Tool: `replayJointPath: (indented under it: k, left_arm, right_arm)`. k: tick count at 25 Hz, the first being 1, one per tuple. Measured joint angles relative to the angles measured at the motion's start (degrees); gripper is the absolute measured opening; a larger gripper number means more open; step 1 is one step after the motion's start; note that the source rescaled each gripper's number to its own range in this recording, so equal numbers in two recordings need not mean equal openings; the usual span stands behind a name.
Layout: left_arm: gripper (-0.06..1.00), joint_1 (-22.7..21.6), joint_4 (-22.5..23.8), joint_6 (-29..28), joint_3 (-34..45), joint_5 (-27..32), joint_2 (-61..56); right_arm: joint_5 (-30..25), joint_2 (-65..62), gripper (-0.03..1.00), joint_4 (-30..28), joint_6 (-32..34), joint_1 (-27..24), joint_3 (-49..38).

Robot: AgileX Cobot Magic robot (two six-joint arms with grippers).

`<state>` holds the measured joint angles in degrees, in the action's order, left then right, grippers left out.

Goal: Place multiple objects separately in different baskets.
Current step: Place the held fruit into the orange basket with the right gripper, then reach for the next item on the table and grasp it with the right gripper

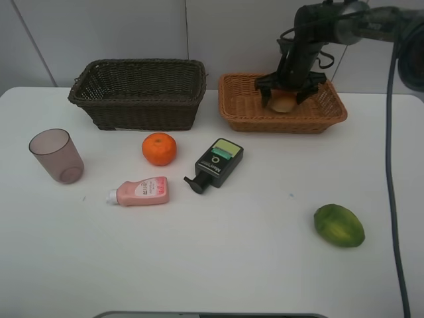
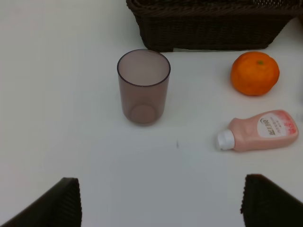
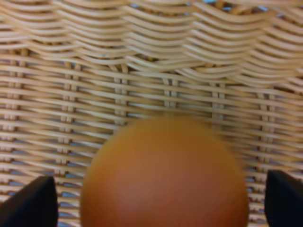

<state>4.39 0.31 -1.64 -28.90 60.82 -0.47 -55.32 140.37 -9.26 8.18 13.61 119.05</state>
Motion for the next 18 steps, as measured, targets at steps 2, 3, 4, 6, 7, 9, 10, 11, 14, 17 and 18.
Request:
replayJointPath:
  k: [2,3,4,6,7,9,10,11,14,17,18]
  left_arm:
    - [0.81,0.0,0.0,0.0,0.0,0.0,0.0]
    - [0.81,0.0,0.0,0.0,0.0,0.0,0.0]
    - [0.81,0.0,0.0,0.0,0.0,0.0,0.0]
    - [0.81,0.0,0.0,0.0,0.0,0.0,0.0]
    - [0.81,0.0,0.0,0.0,0.0,0.0,0.0]
    - [0.81,0.0,0.0,0.0,0.0,0.0,0.0]
    - [0.81,0.0,0.0,0.0,0.0,0.0,0.0]
    - [0.81,0.0,0.0,0.0,0.0,0.0,0.0]
    - [0.81,0.0,0.0,0.0,0.0,0.0,0.0]
    - [0.81,0.0,0.0,0.0,0.0,0.0,0.0]
    - [0.81,0.0,0.0,0.0,0.0,0.0,0.0]
  right_arm:
    - [-0.3,-0.5,0.96,0.0,0.0,0.0,0.0]
    - [-0.8,-1.1,0.98,0.0,0.0,0.0,0.0]
    - [-1.3,-1.7,0.99,0.2,0.0,0.0,0.0]
    - [-3.5,-3.4,1.00,1.0,0.0,0.0,0.0]
    - [-5.2,-4.5,0.99,1.6,-0.2,0.1,0.0]
    - [-8.1,-6.6,1.00,2.0,-0.9,0.3,-0.2]
    - [-9.2,-7.9,1.00,2.1,-1.5,0.5,-1.0]
    - [-9.7,-9.4,1.00,2.1,-1.8,0.9,-2.3]
    - [-9.3,-13.9,1.00,2.6,-2.5,1.9,-8.2]
    - [-6.1,-20.6,1.00,3.2,-2.7,2.8,-17.9]
    - [-4.5,-23.2,1.00,3.5,-2.9,3.0,-21.7]
